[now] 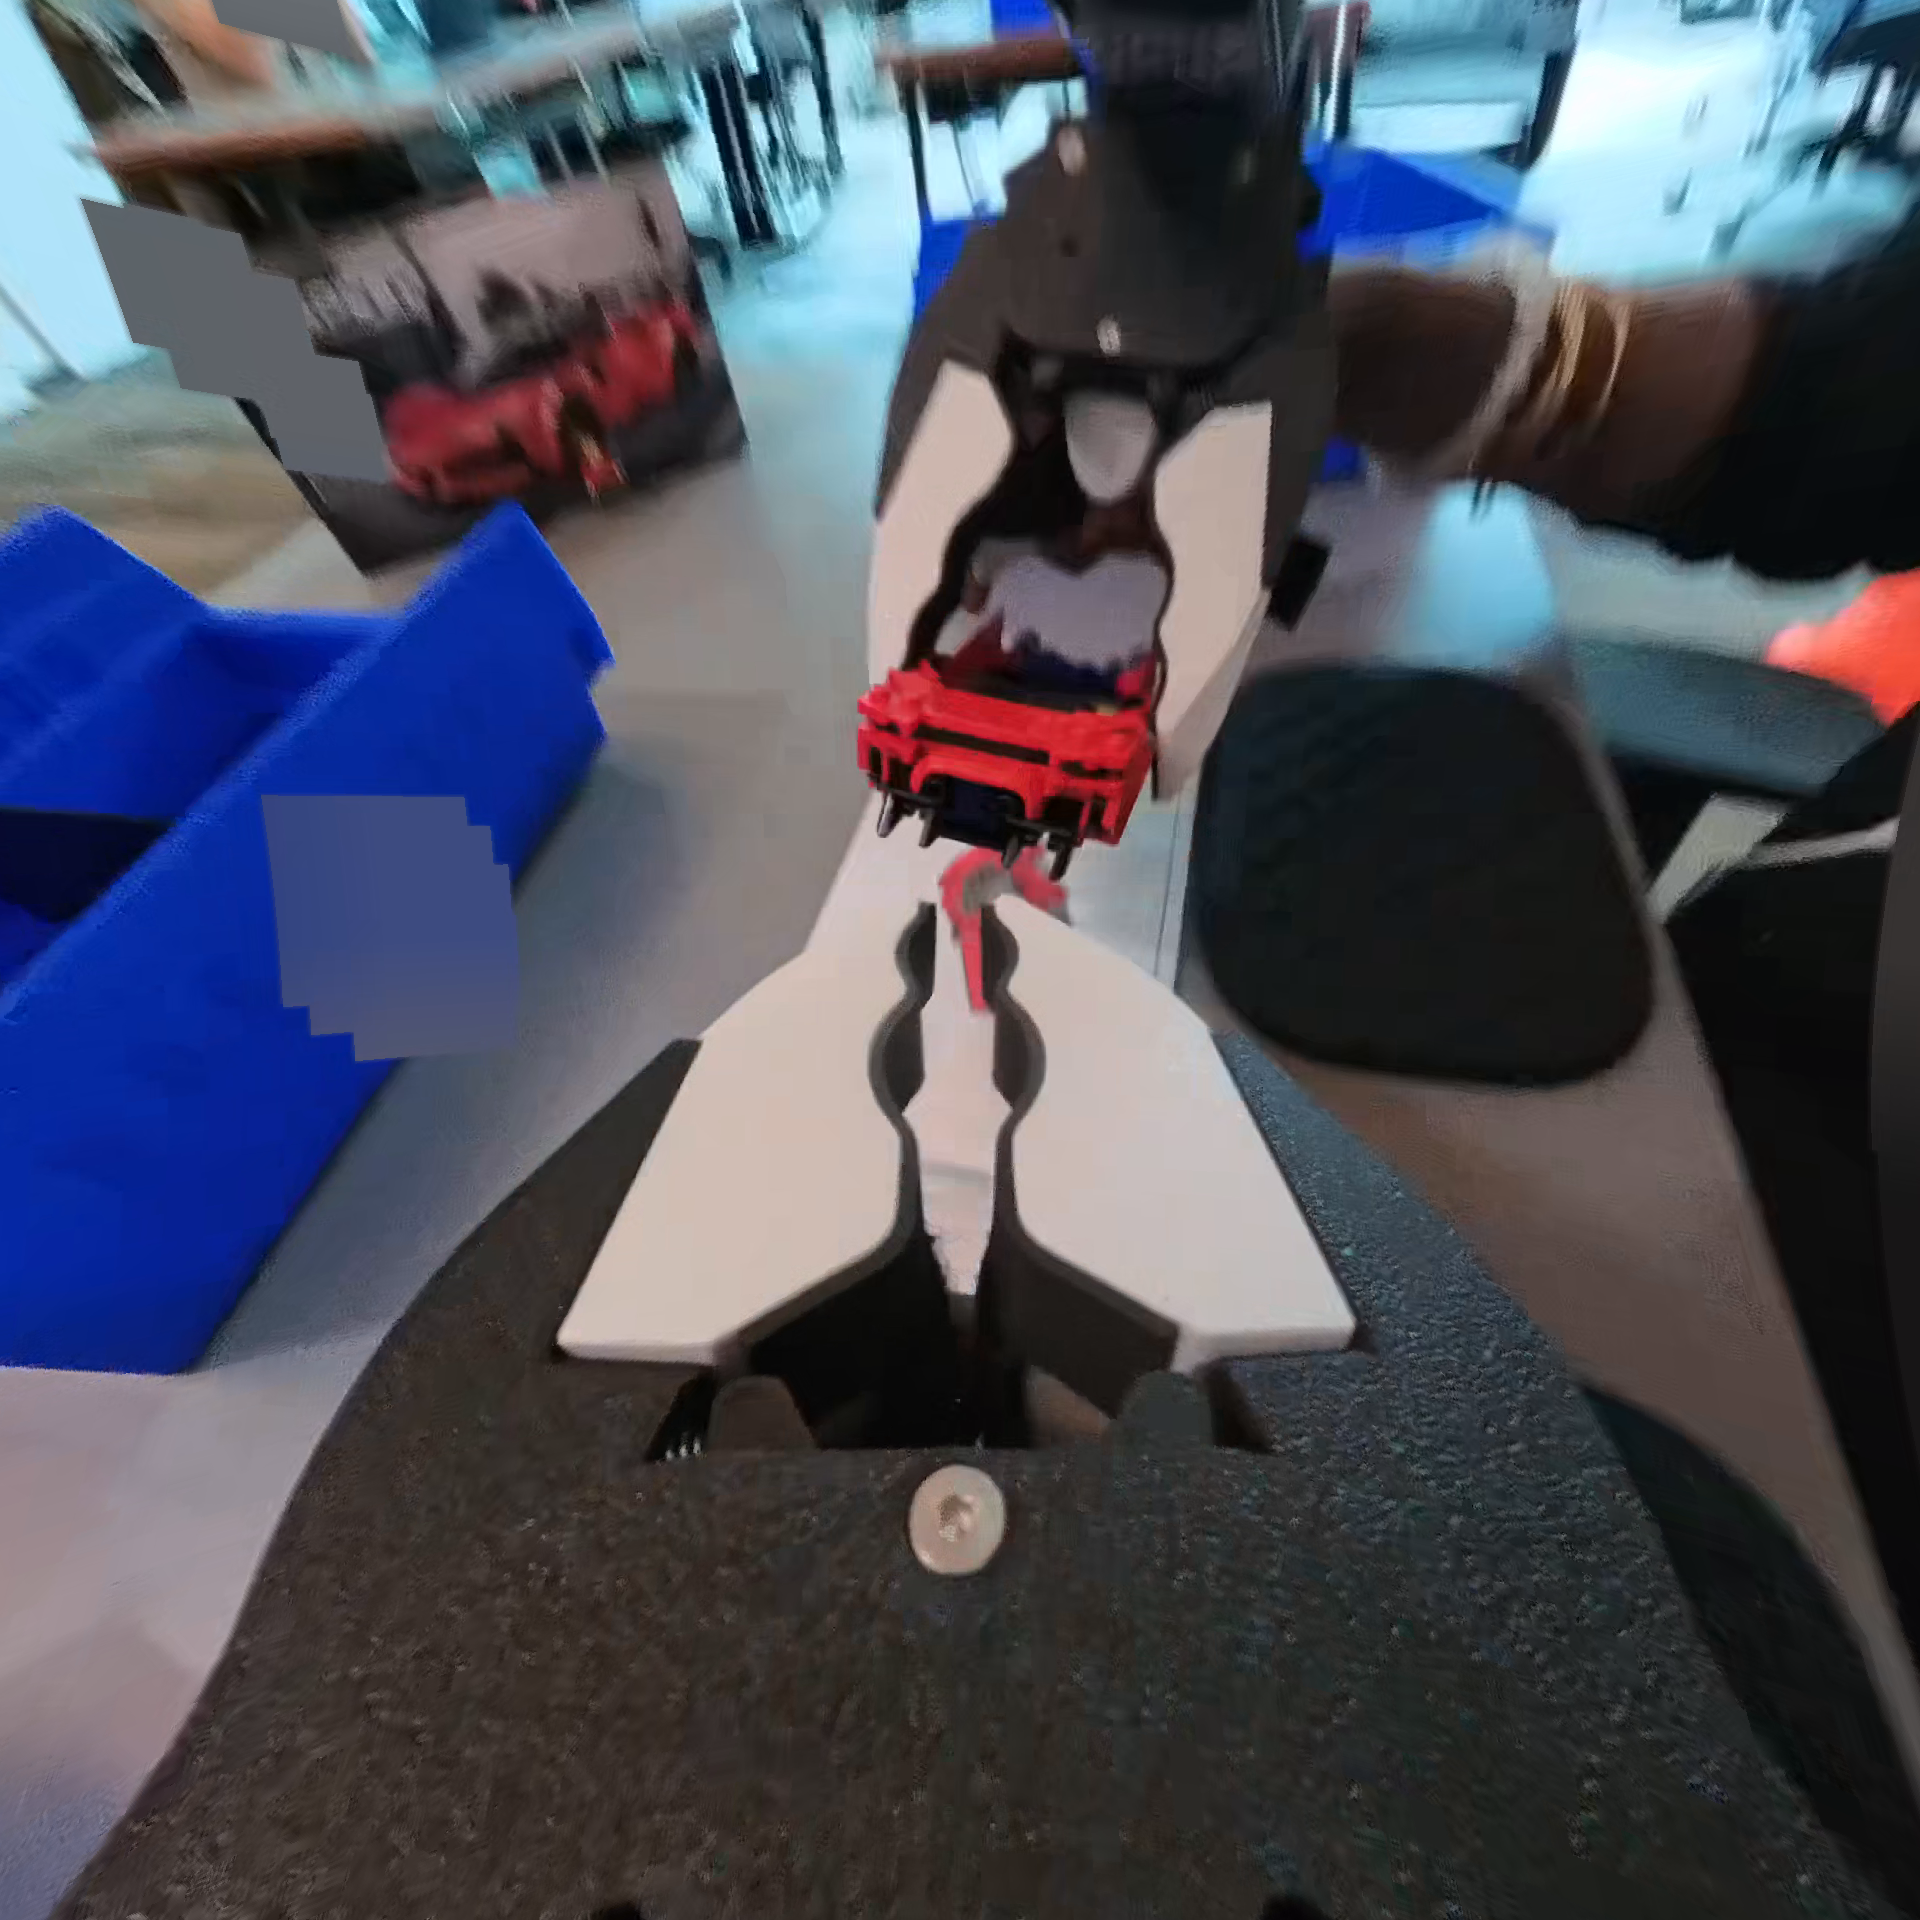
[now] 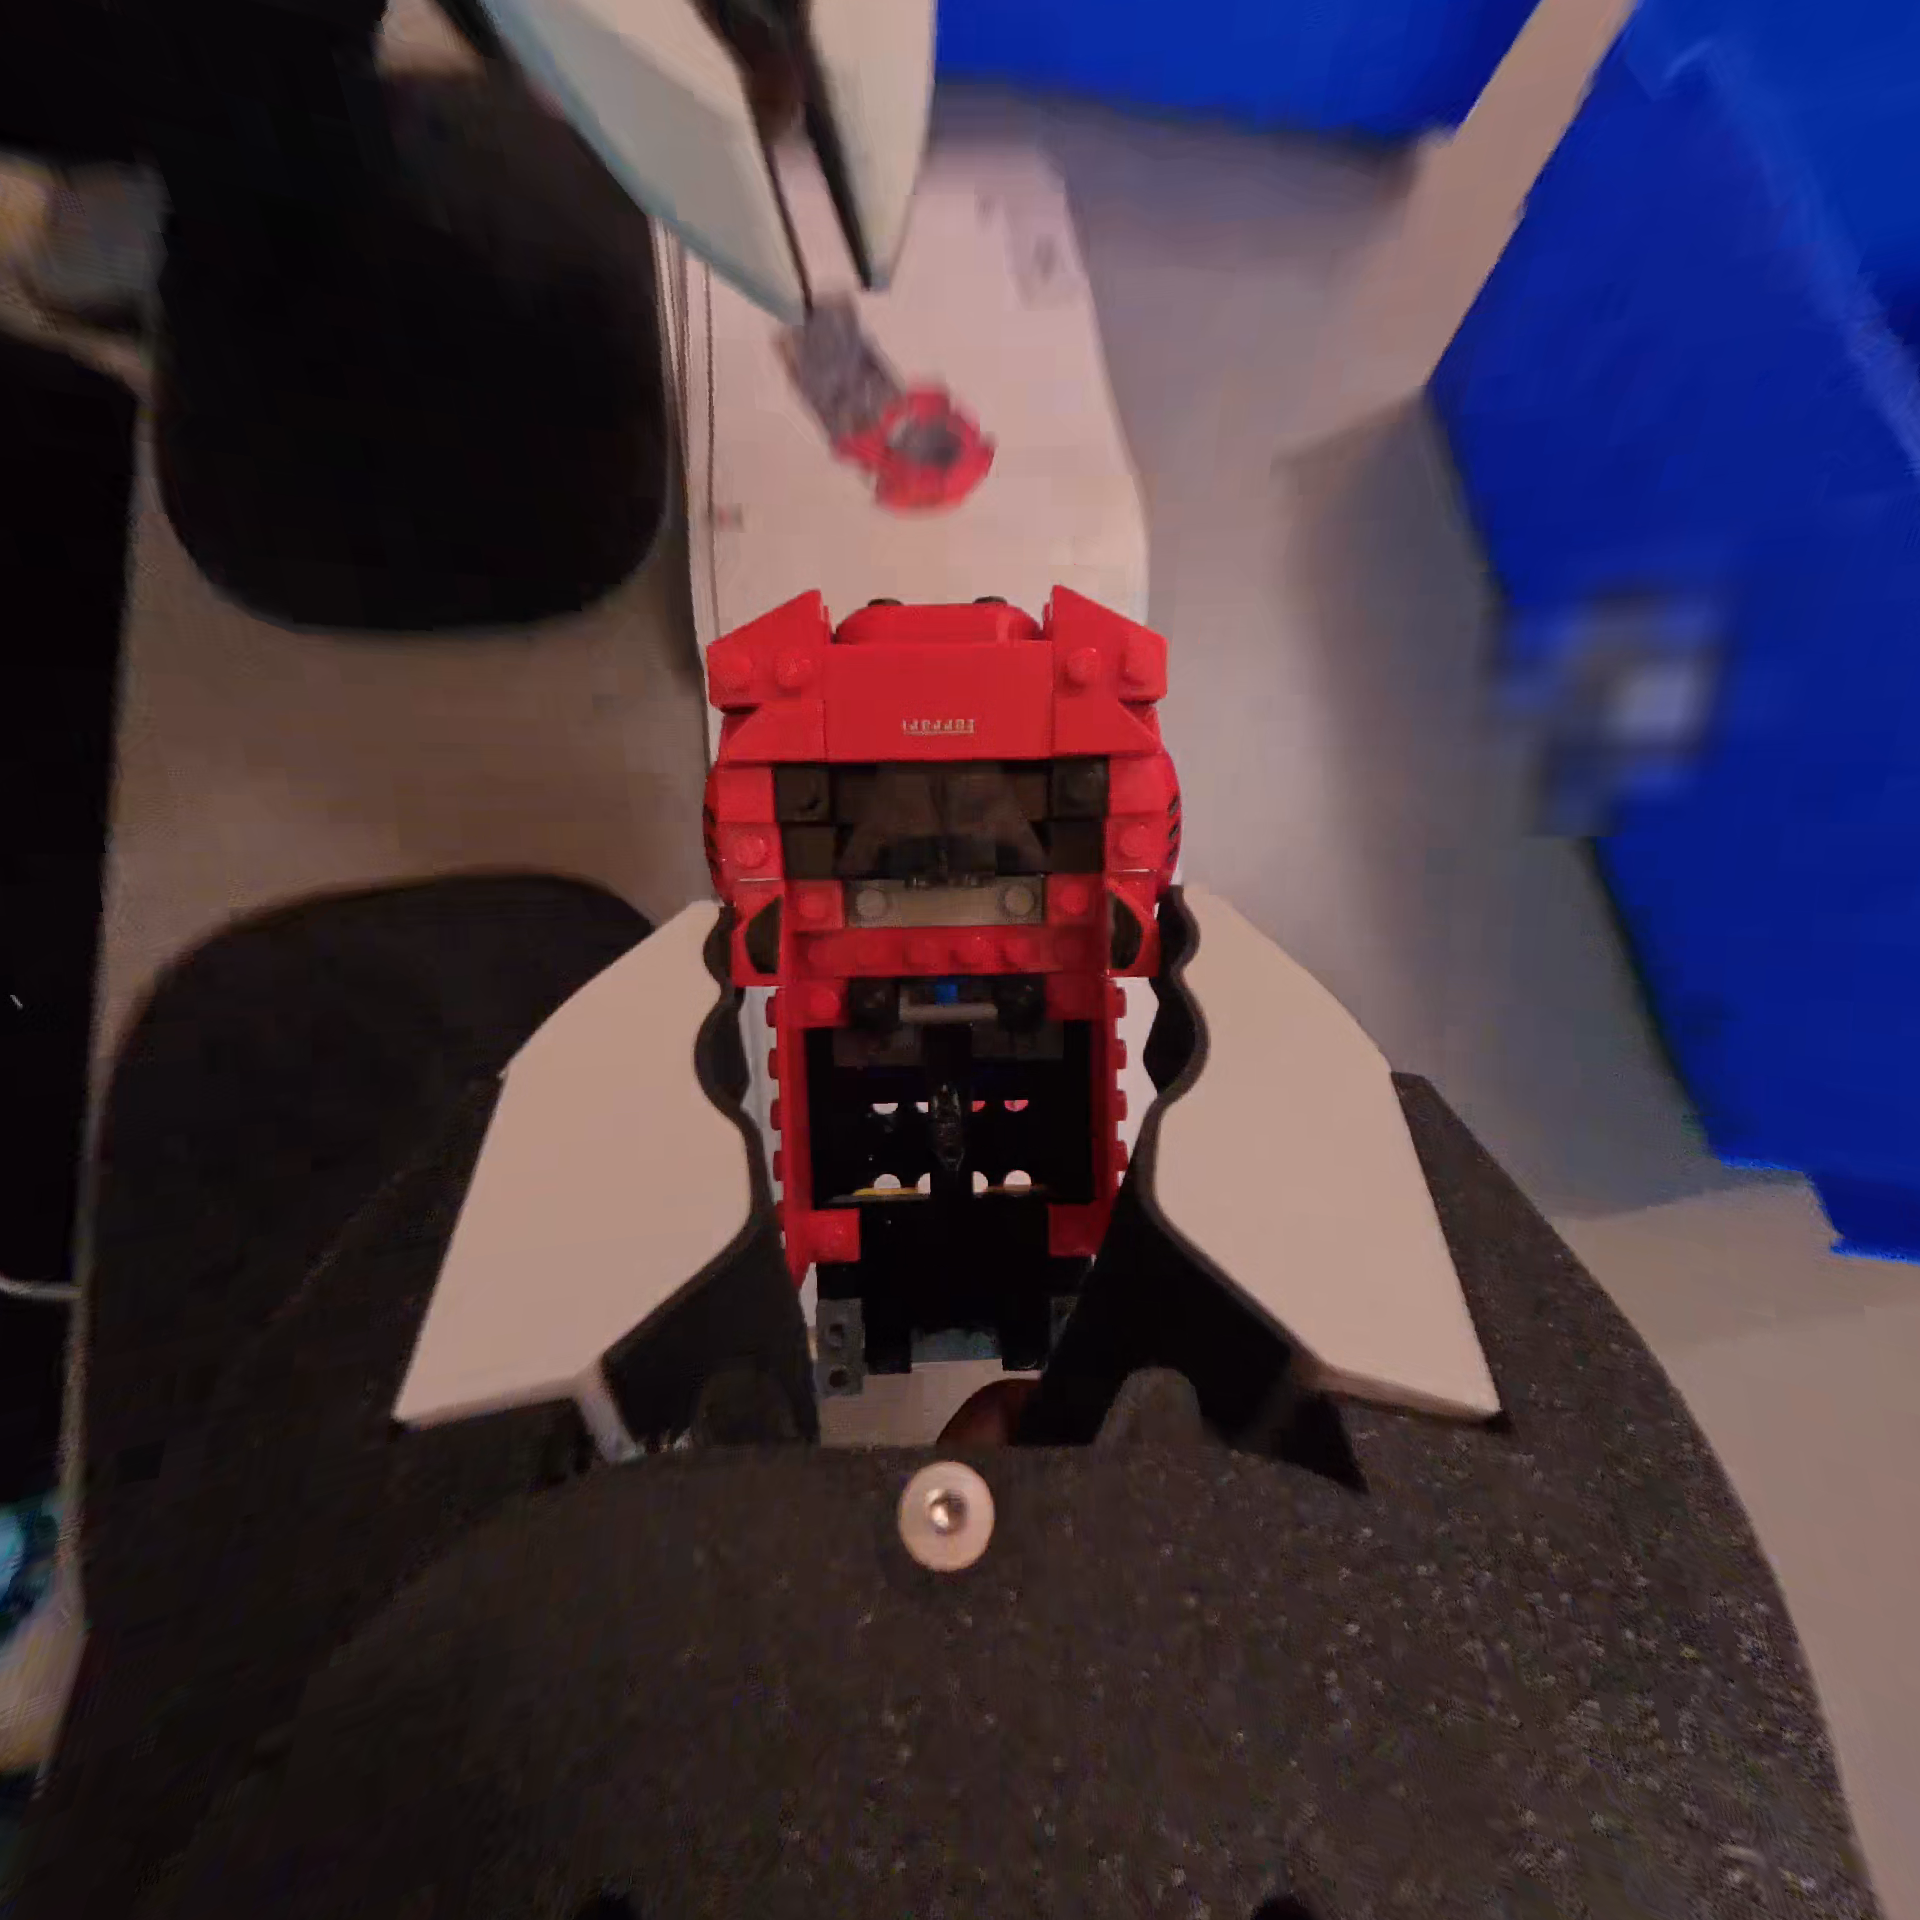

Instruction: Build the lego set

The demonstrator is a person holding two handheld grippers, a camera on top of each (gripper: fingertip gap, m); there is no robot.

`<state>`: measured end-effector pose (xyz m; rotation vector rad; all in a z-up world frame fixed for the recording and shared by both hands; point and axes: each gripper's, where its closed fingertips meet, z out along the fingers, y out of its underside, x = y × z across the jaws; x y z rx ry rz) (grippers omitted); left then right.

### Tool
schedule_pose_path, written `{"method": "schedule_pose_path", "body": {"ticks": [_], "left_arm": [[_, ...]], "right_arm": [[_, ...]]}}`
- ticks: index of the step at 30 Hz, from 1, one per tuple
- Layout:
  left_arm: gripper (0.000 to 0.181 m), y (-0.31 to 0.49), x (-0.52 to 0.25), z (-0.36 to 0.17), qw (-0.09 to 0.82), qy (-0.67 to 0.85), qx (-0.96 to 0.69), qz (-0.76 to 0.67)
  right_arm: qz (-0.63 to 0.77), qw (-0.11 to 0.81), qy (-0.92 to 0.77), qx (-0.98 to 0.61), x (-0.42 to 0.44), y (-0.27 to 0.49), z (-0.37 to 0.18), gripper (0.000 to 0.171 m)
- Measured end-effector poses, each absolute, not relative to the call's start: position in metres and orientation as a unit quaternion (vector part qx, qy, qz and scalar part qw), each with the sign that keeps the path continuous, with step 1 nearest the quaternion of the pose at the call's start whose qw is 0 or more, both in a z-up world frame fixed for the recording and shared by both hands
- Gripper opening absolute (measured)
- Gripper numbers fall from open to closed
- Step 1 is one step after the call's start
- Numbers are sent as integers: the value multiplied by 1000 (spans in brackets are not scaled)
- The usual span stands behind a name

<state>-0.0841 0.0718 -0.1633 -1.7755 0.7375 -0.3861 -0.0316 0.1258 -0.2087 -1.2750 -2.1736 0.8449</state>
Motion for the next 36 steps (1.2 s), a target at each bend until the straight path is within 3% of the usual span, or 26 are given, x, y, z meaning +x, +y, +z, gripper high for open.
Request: {"method": "schedule_pose_path", "body": {"ticks": [11, 36], "left_arm": [[1, 108, -70, -244, 413, 443, -787, -122], [0, 115, -59, -258, 393, 451, -792, -122]], "right_arm": [[231, 143, -861, -430, -28, 137, -272, 76], [176, 88, -866, -459, -25, 139, -277, 76]]}}
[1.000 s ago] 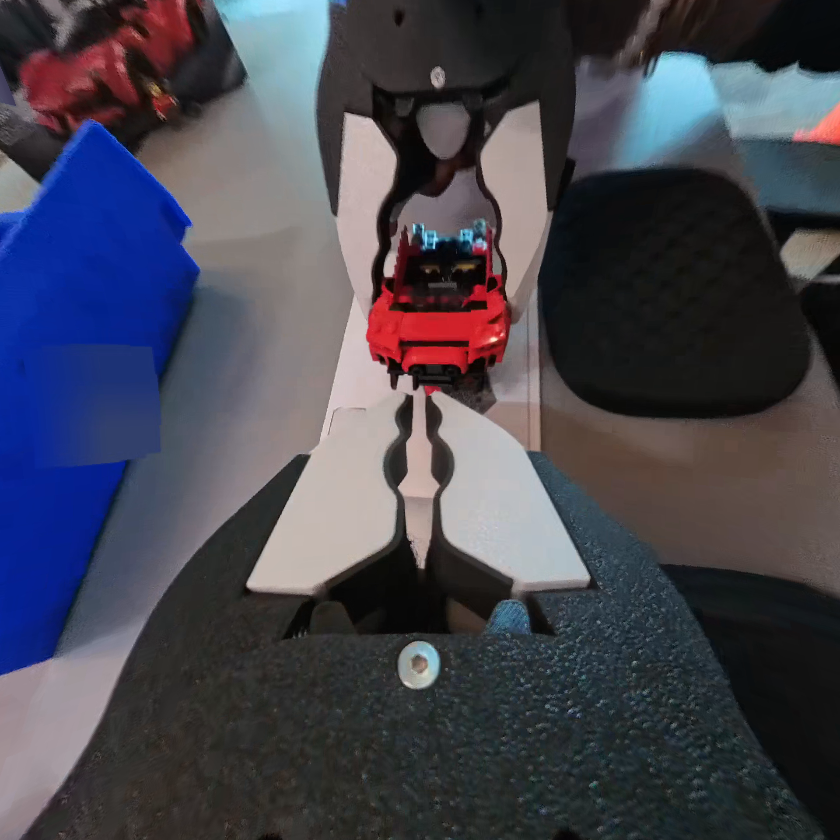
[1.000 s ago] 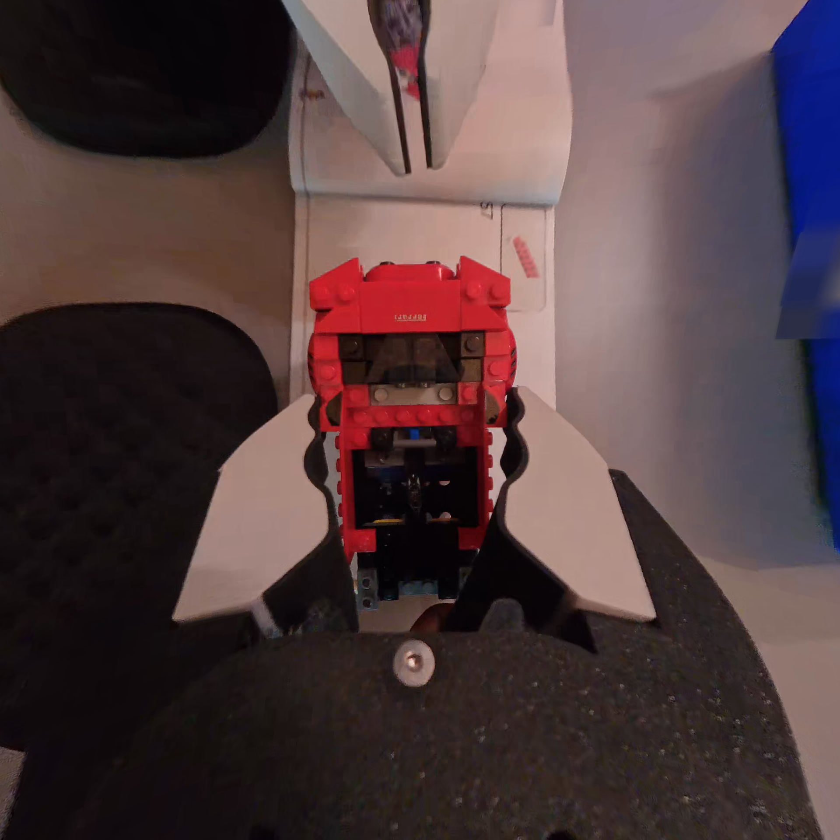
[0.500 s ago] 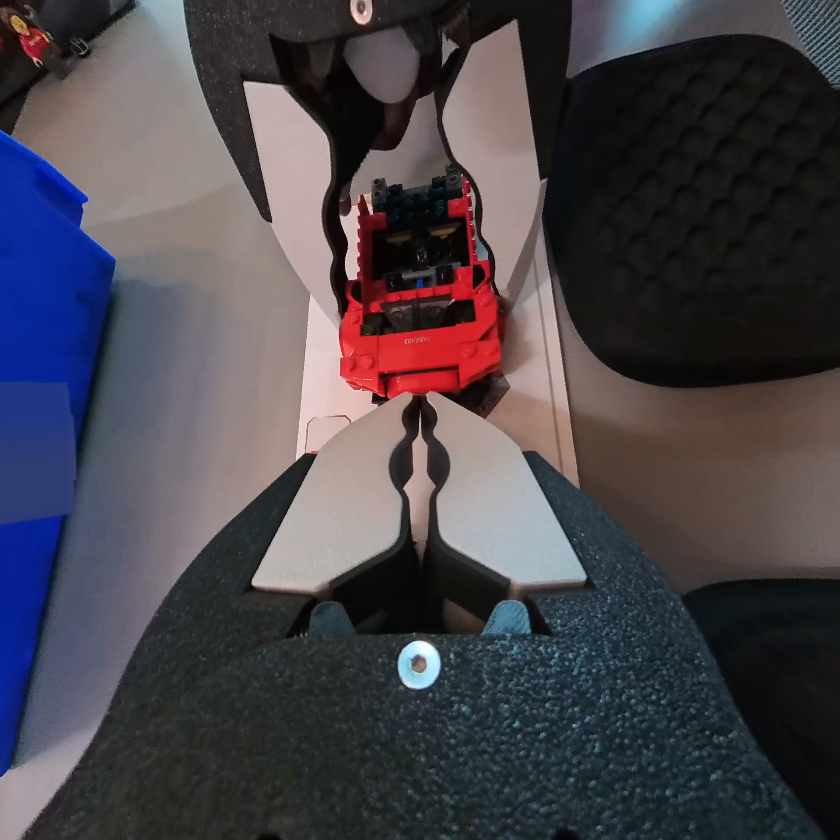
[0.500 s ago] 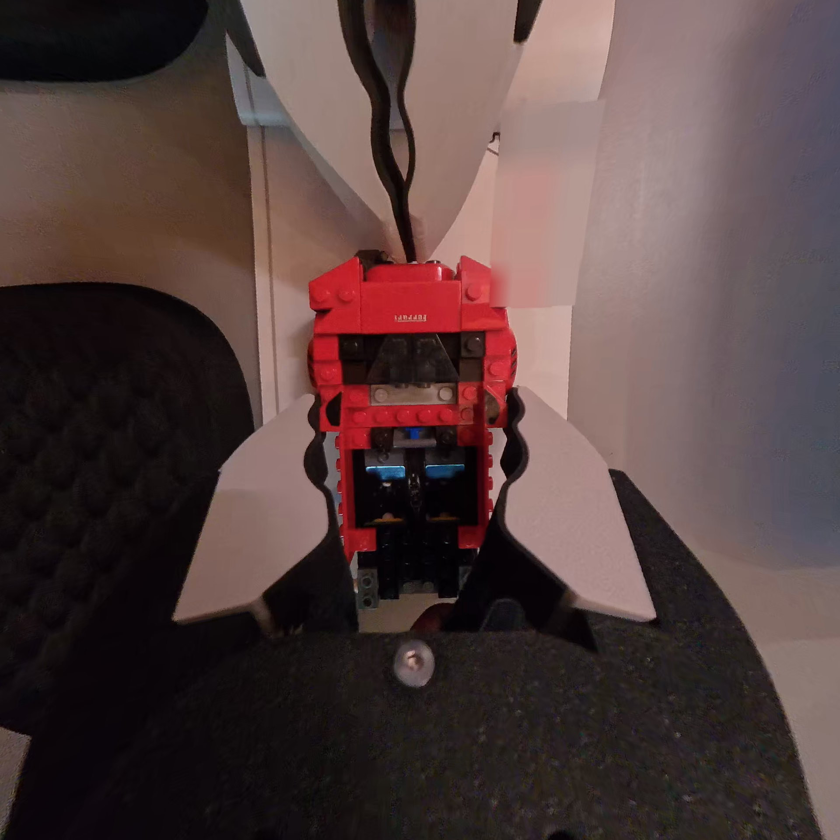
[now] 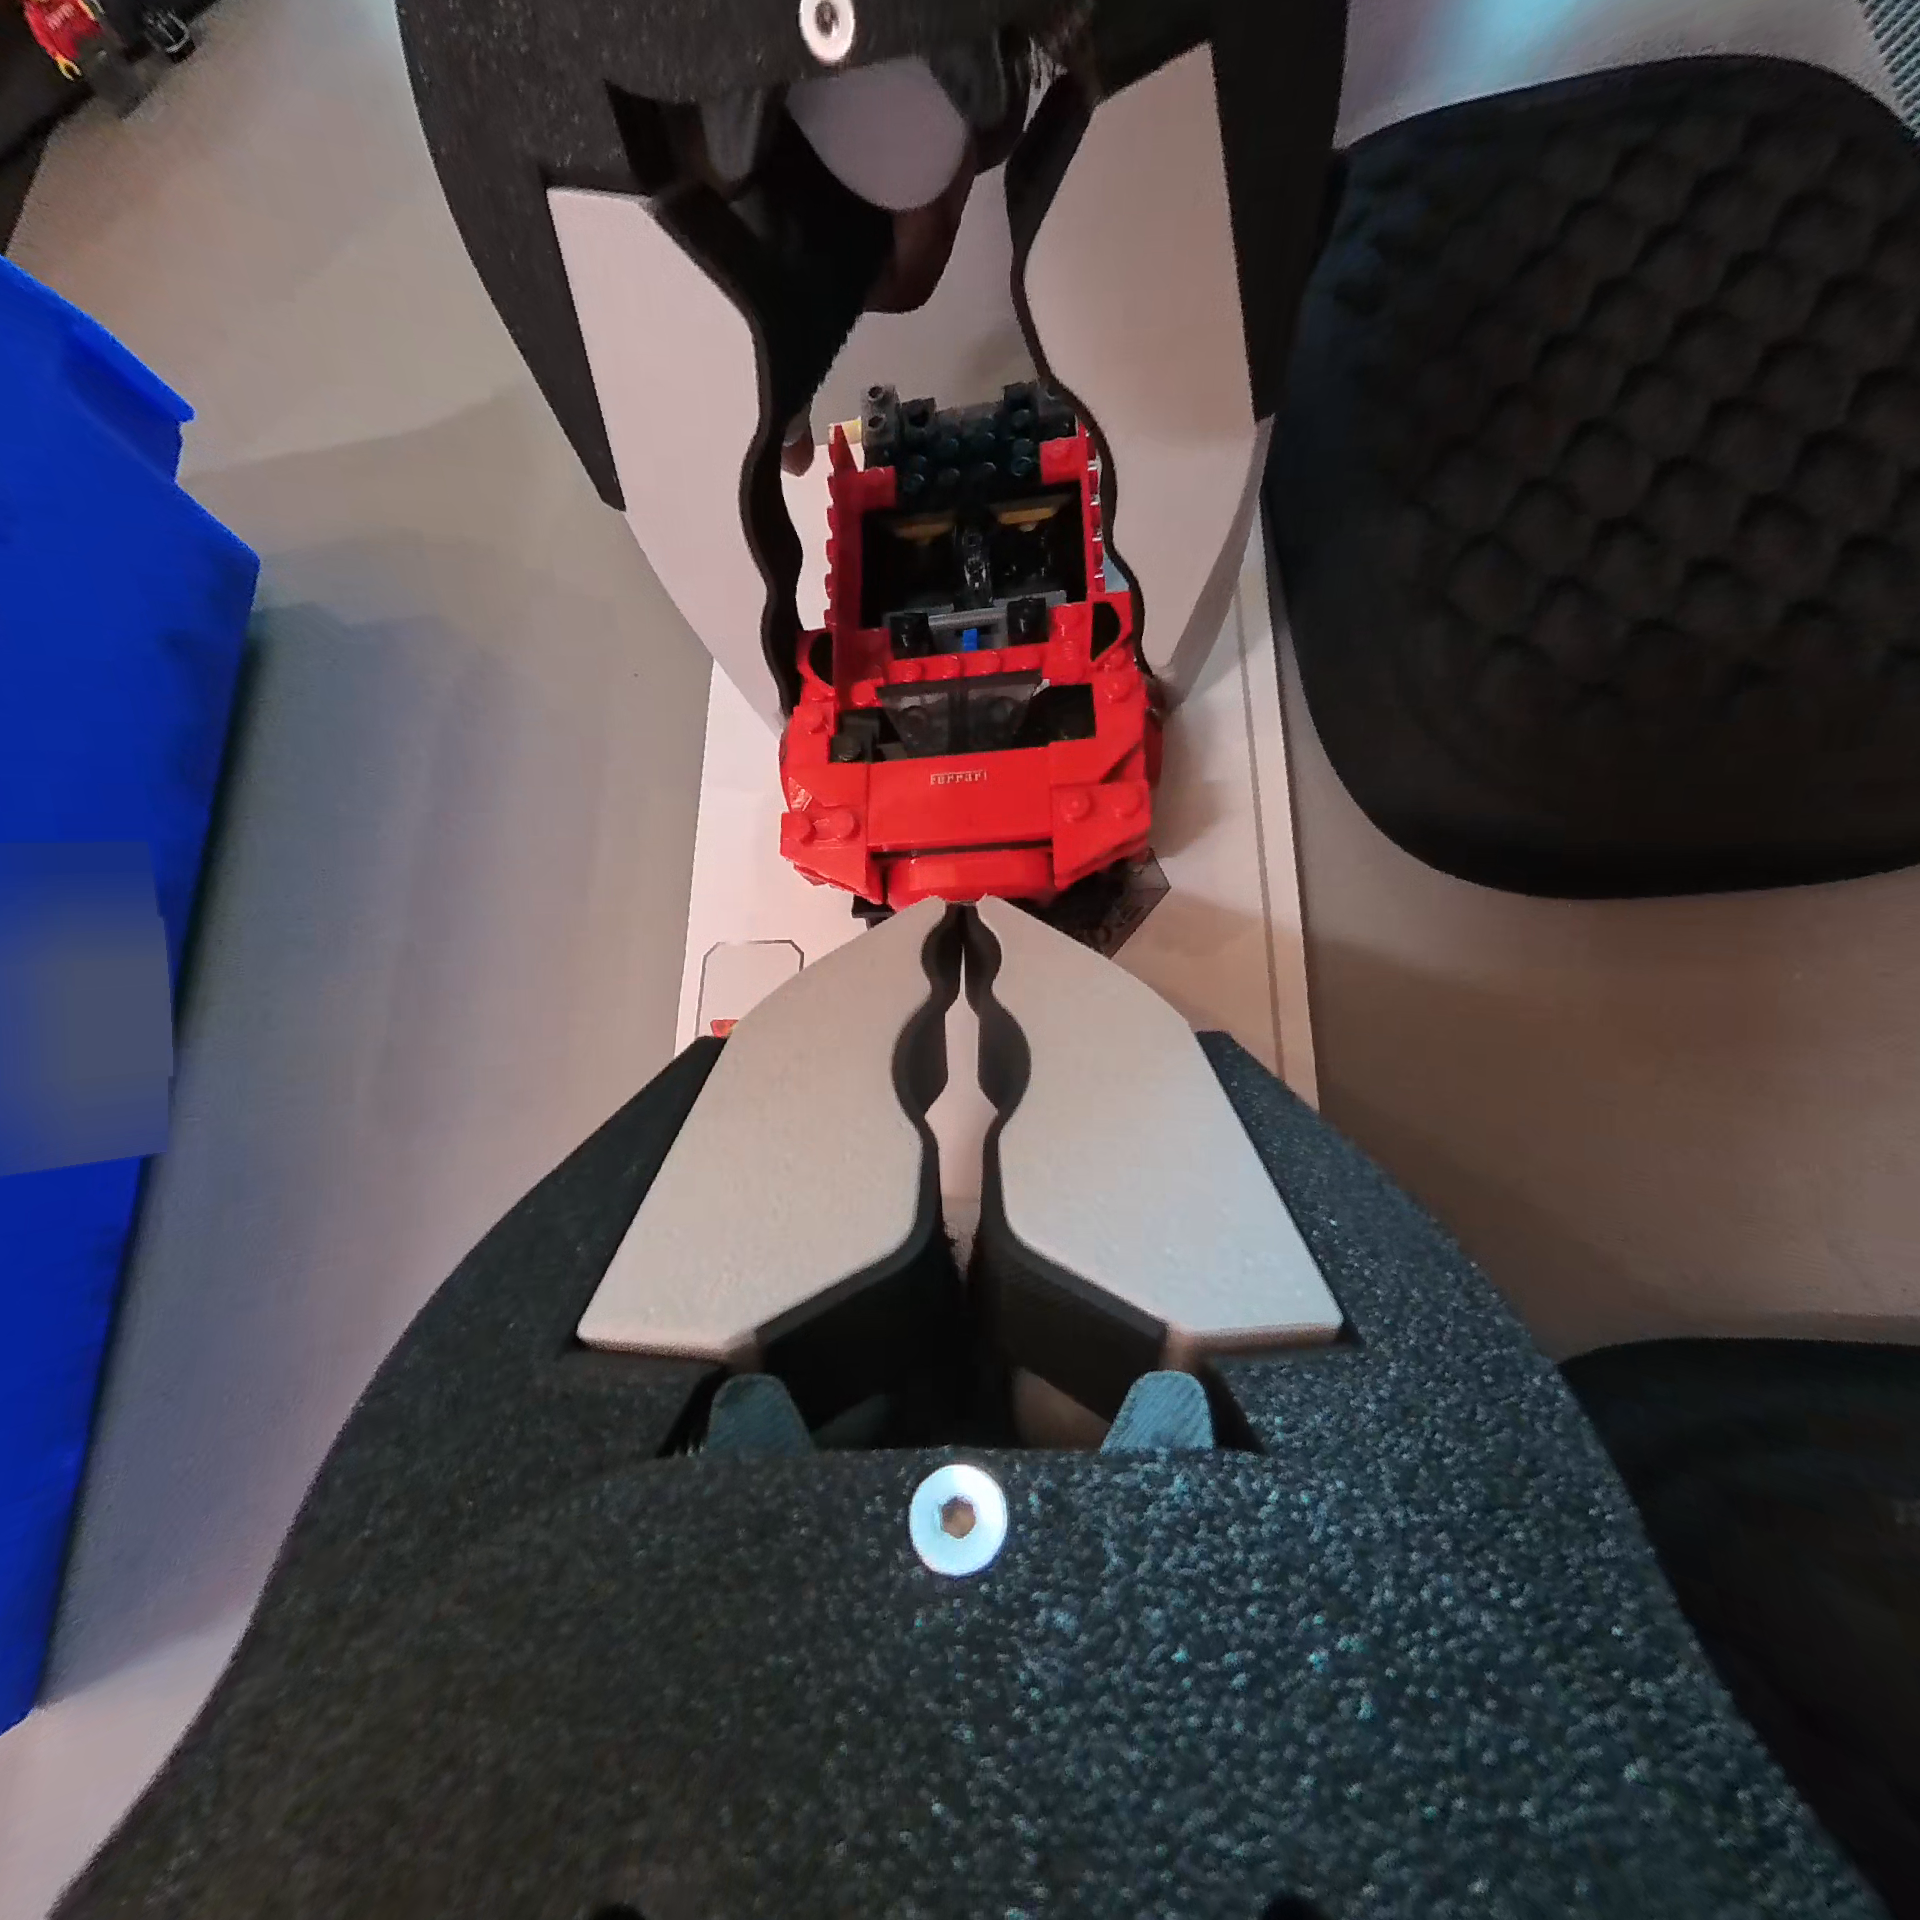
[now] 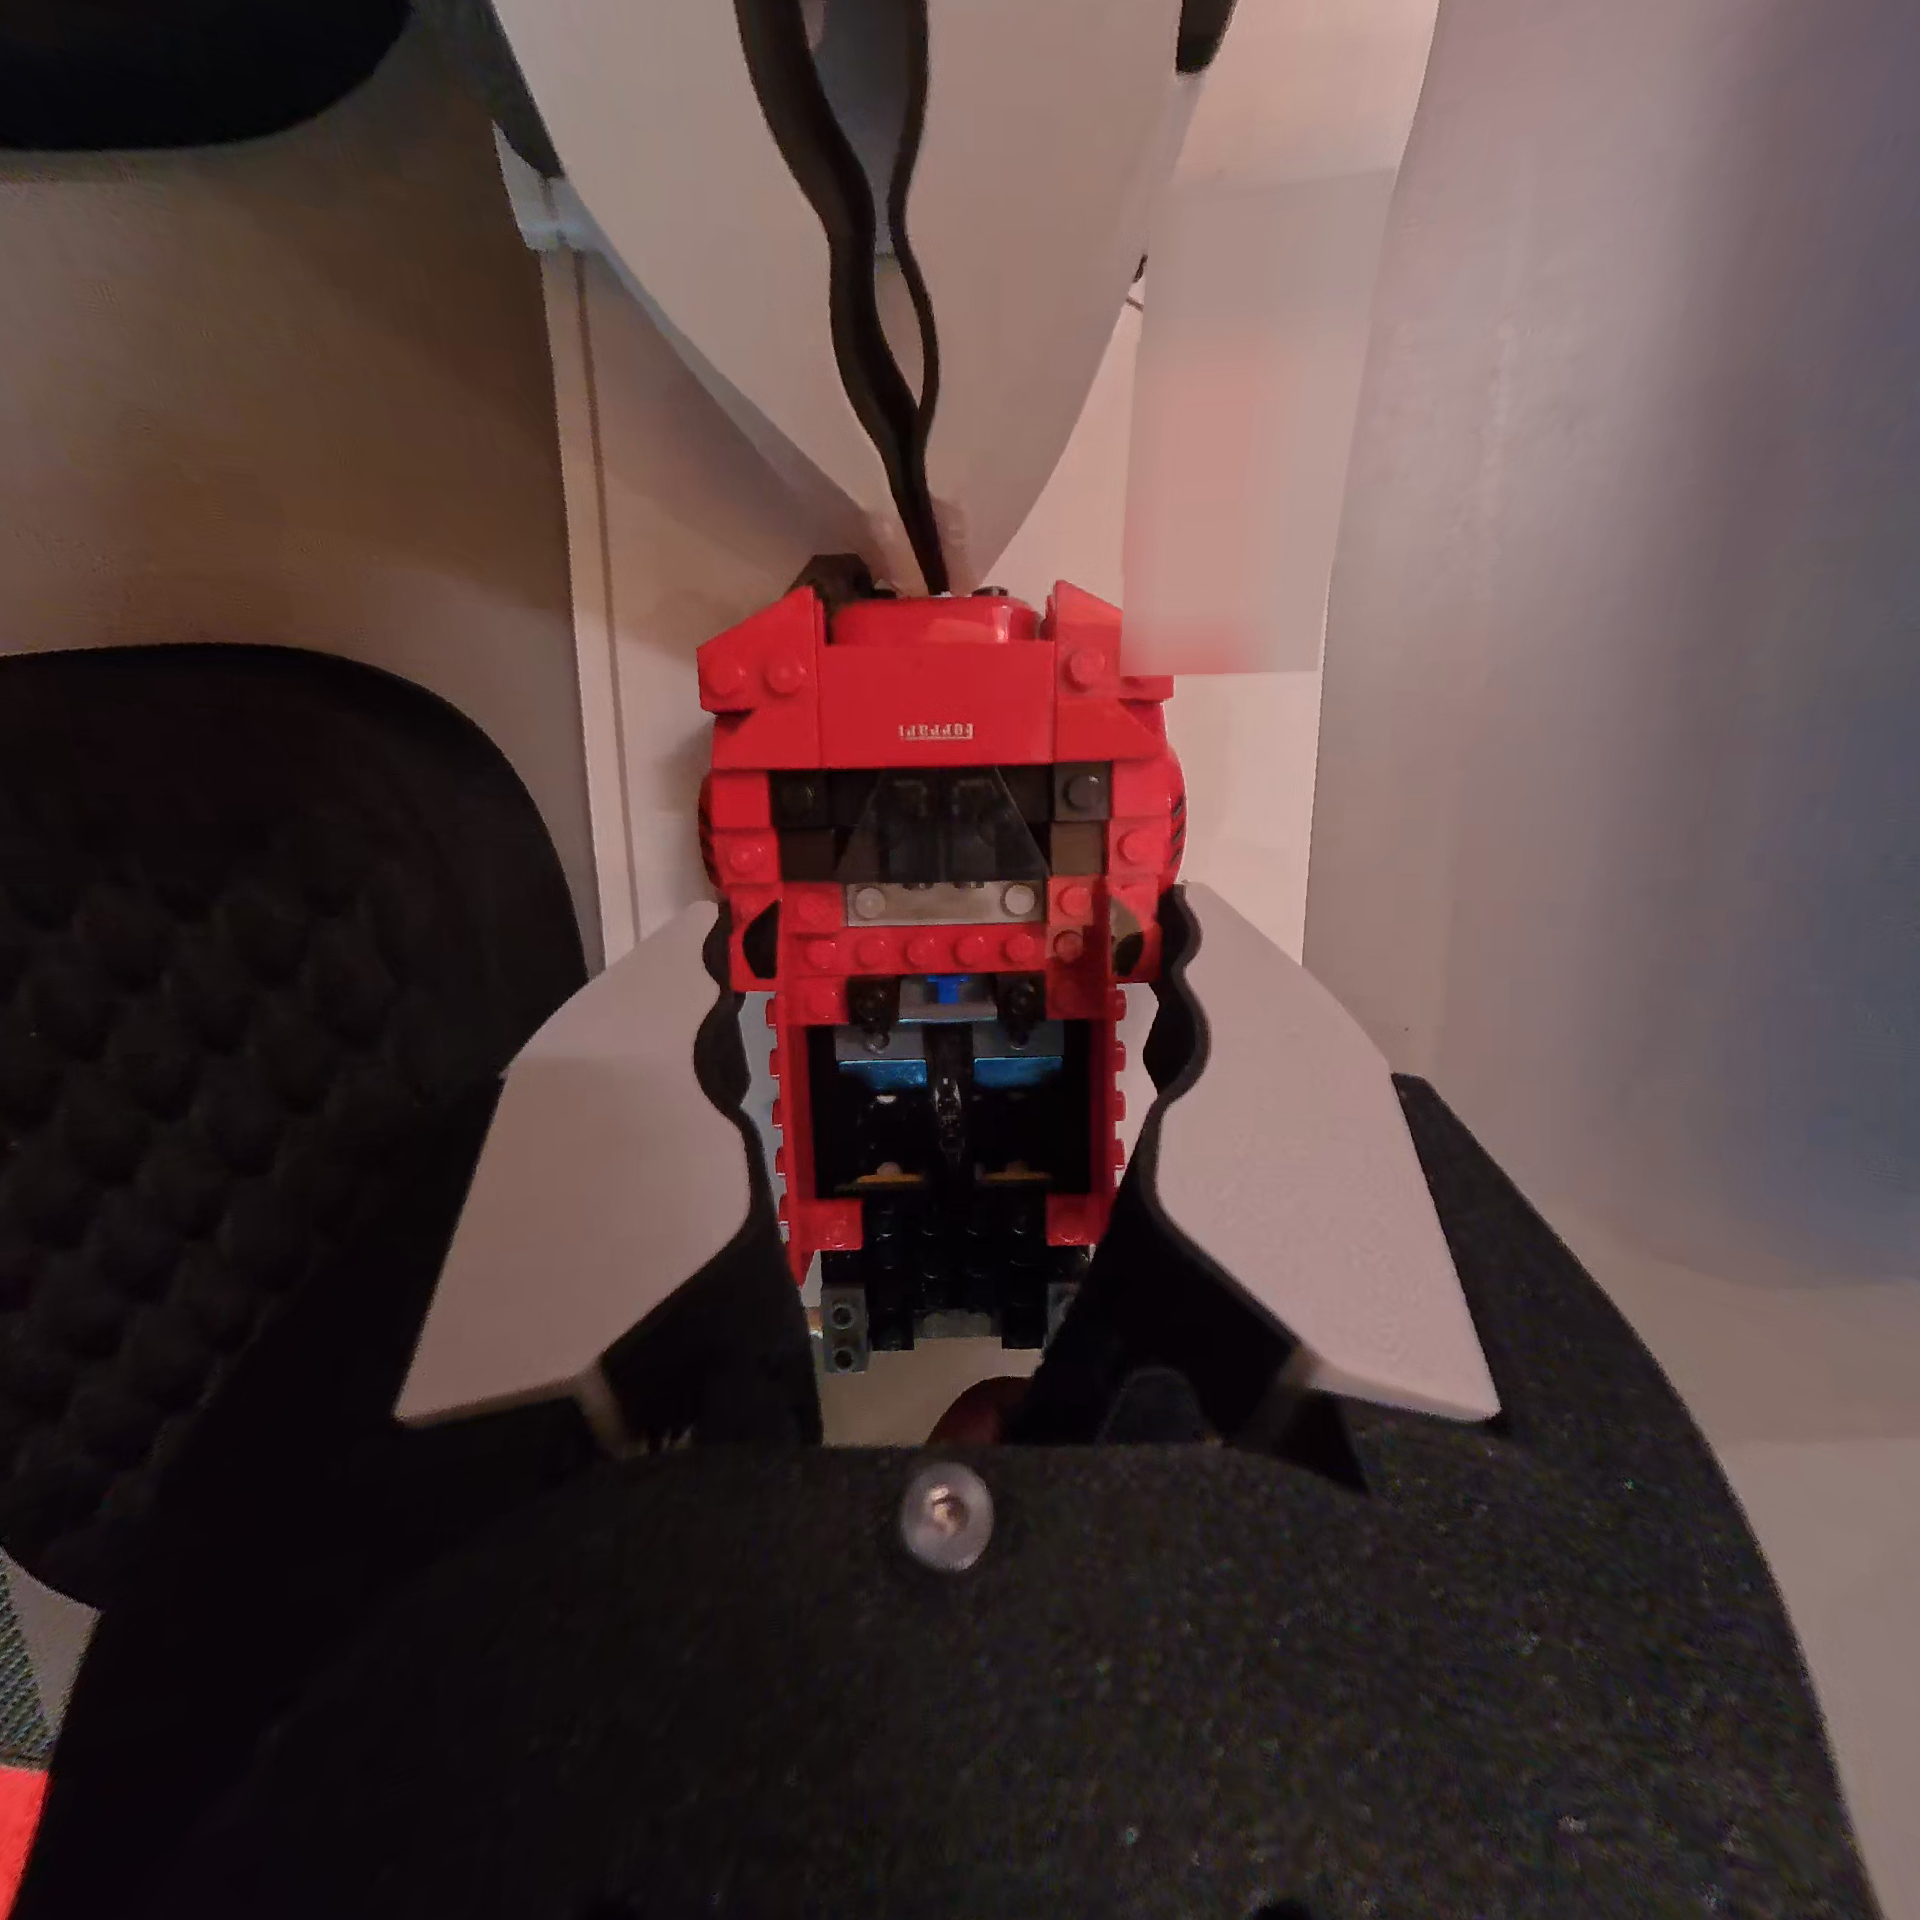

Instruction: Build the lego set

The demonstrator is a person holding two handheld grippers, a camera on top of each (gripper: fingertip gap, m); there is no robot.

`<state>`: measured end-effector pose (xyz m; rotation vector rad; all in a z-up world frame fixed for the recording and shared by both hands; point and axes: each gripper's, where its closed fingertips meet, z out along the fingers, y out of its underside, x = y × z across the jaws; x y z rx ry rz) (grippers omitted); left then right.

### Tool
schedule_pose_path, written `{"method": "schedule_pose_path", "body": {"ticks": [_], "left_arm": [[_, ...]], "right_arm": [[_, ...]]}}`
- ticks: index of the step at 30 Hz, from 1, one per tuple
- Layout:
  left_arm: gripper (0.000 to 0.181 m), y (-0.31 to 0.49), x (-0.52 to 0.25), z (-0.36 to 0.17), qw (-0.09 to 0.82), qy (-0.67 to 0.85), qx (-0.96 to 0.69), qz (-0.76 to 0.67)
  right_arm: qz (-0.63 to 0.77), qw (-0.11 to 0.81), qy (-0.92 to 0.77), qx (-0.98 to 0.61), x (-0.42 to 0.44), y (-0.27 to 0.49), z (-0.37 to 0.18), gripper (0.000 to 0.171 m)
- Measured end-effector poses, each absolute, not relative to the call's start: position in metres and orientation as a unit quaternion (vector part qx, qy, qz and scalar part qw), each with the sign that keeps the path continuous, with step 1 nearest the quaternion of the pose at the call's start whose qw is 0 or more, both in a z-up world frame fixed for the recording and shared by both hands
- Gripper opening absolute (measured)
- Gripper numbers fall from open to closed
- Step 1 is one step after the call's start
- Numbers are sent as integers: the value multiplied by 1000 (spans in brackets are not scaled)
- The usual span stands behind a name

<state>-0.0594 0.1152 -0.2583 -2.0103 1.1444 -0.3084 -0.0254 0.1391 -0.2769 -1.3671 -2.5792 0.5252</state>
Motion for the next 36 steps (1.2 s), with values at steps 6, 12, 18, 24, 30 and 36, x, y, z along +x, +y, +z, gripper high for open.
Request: {"method": "schedule_pose_path", "body": {"ticks": [6, 12, 18, 24, 30, 36], "left_arm": [[0, 115, -61, -258, 384, 454, -796, -114], [0, 126, -53, -226, 432, 441, -774, -140], [0, 124, -47, -245, 402, 435, -789, -163], [0, 123, -48, -246, 377, 425, -806, -167], [0, 122, -47, -247, 371, 424, -810, -165], [0, 122, -47, -246, 366, 439, -805, -159]], "right_arm": [[181, 88, -864, -461, -26, 139, -277, 76], [177, 88, -865, -461, -27, 138, -278, 76], [174, 88, -865, -461, -26, 138, -278, 76], [169, 84, -867, -461, -26, 138, -279, 76], [171, 86, -866, -462, -27, 138, -280, 76], [171, 84, -866, -462, -27, 137, -280, 76]]}}
